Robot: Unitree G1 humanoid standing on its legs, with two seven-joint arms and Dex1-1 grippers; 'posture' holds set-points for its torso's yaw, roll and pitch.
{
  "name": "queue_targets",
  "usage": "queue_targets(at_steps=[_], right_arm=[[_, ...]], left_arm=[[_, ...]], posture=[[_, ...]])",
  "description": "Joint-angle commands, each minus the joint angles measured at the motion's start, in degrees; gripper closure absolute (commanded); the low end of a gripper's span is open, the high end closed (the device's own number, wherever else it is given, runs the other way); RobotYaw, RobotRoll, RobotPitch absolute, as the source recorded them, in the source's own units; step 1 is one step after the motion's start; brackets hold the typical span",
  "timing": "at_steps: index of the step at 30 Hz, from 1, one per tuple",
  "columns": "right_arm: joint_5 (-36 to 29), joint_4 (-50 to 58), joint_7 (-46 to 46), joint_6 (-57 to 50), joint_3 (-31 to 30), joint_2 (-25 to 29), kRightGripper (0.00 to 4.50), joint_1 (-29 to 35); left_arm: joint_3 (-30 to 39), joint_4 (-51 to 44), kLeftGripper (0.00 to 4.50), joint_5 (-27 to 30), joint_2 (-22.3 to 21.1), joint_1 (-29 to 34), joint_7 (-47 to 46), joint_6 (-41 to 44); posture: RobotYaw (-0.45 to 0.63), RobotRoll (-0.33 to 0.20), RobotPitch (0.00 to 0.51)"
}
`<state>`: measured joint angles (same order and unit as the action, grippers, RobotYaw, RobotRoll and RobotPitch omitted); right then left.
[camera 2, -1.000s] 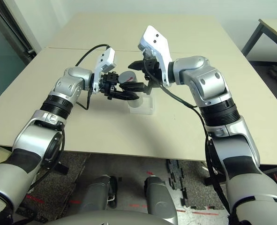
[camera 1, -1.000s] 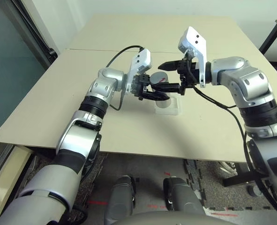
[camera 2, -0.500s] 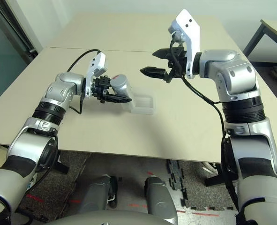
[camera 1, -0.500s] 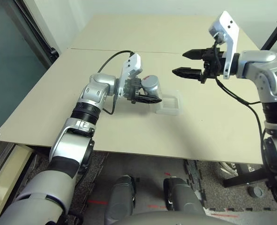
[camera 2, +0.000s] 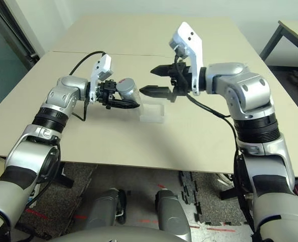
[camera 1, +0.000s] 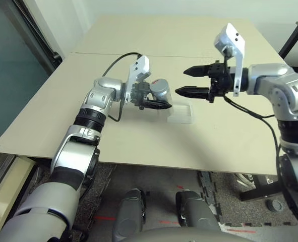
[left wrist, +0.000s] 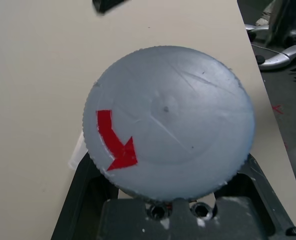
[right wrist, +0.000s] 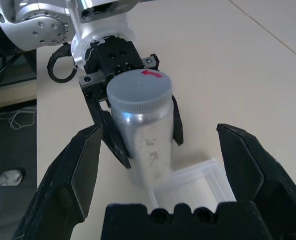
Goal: Pour the medicine from the bottle into the box.
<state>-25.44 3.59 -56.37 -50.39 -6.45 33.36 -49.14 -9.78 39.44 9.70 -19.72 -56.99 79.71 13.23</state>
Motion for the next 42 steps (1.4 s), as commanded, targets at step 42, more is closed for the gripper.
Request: queue_targets(at_steps=[42], right_arm=[[3.7,-6.3,1.9,4.7,-0.9,1.2,0.00,-2.4]], left_arm=[[-0.9,-0.8,1.83,-0.4,1.3,0.7,0.8,0.1]], posture=[[-0.05,0.000,0.082]])
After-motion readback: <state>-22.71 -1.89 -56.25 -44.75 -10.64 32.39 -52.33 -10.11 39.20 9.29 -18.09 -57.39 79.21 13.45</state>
